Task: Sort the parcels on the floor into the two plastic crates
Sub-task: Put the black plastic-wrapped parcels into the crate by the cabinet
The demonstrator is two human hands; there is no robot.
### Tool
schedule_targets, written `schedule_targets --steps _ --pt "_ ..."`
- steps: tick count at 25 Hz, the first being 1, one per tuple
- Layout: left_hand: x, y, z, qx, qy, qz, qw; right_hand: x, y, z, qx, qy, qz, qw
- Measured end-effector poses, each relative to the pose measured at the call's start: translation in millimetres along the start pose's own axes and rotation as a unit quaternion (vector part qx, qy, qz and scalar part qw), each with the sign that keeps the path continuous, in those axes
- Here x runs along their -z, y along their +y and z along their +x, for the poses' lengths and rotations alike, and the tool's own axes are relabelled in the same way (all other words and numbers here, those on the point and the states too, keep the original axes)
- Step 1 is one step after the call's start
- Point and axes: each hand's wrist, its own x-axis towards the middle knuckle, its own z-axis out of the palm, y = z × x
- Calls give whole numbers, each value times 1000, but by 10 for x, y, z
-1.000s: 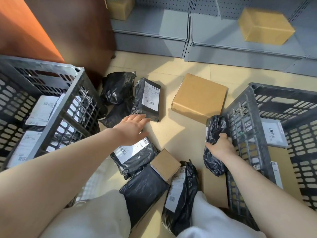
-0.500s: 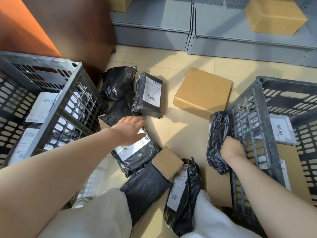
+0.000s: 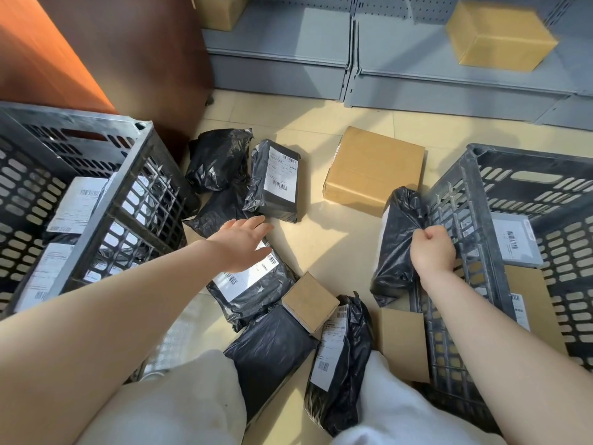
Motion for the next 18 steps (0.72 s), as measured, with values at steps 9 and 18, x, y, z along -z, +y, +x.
schedule_targets --steps 9,18 --pt "71 165 45 38 17 -158 987 -120 -390 -136 -97 -62 271 956" --pt "243 347 119 106 -44 -683 721 -318 -706 -213 -172 -270 463 826"
